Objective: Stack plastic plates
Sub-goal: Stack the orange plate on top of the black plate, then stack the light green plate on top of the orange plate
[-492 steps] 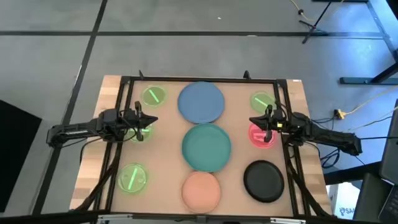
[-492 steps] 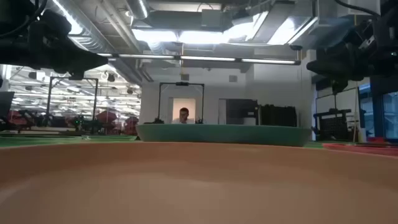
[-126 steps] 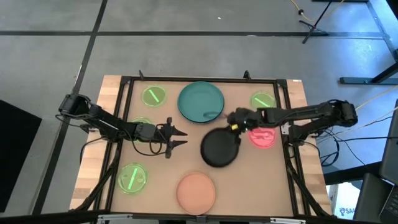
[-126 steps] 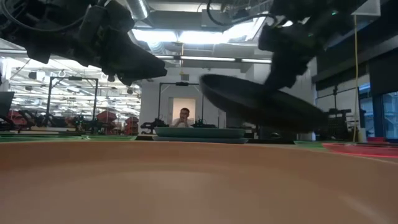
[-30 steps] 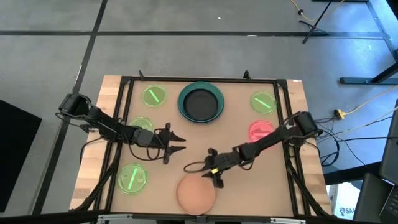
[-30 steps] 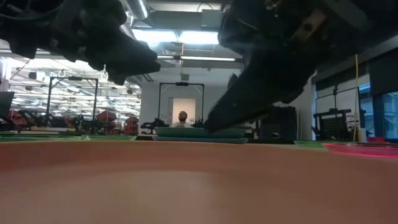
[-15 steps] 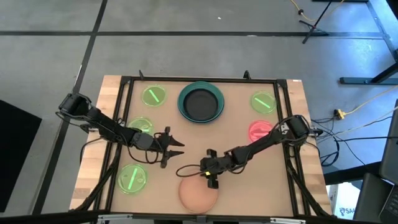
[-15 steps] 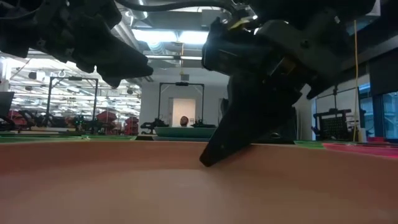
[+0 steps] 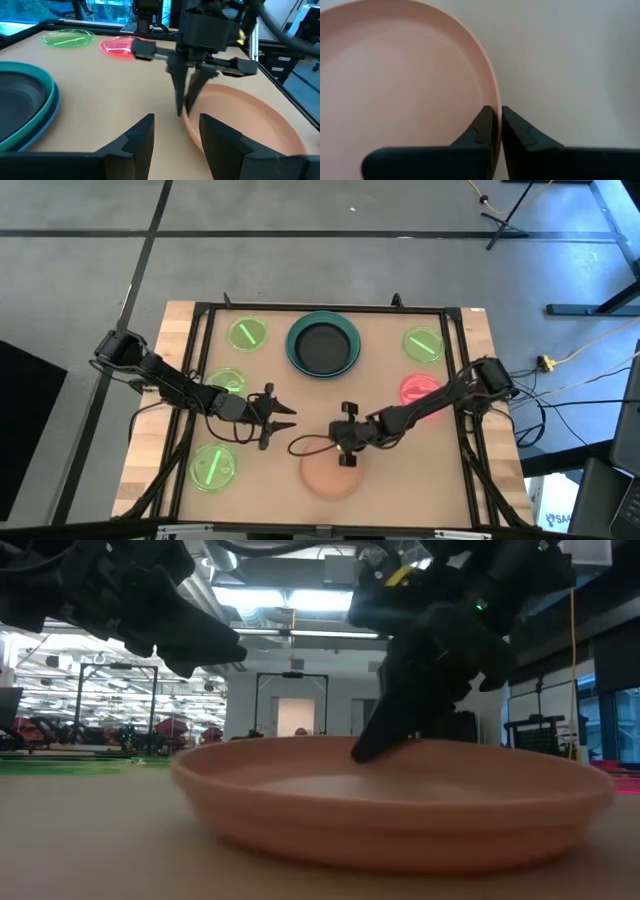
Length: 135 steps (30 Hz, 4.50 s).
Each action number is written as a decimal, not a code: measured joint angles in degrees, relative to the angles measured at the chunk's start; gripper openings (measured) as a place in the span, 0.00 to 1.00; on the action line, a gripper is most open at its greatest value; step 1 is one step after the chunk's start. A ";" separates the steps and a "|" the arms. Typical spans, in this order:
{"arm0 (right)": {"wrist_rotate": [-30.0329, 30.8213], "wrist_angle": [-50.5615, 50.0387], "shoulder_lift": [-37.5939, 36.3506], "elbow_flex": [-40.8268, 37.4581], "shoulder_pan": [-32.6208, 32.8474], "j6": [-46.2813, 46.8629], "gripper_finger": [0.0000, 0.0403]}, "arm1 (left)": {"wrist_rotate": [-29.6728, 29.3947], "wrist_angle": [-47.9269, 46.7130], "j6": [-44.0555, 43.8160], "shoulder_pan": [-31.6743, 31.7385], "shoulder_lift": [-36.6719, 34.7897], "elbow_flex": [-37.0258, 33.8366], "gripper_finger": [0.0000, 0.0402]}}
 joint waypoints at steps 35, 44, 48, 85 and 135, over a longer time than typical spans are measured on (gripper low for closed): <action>-3.24 8.77 -11.88 0.06 -43.39 -7.07 0.00 | -0.33 0.38 -0.50 -1.31 0.00 -0.04 0.37; -4.66 14.09 -3.91 0.04 -44.96 -4.84 0.00 | -0.33 0.49 -0.45 -1.33 -0.02 -0.07 0.37; -4.67 14.56 -1.89 0.04 -44.96 -4.09 0.01 | -0.31 0.39 -0.45 -1.33 -0.02 -0.07 0.37; 3.96 11.55 -25.75 -15.34 -13.39 -21.88 0.42 | -13.45 -60.83 -24.04 -10.73 -0.02 26.71 0.37; 2.95 18.47 -28.84 -22.71 2.46 -13.22 0.42 | 21.71 -99.23 -78.07 -25.46 17.07 46.47 0.37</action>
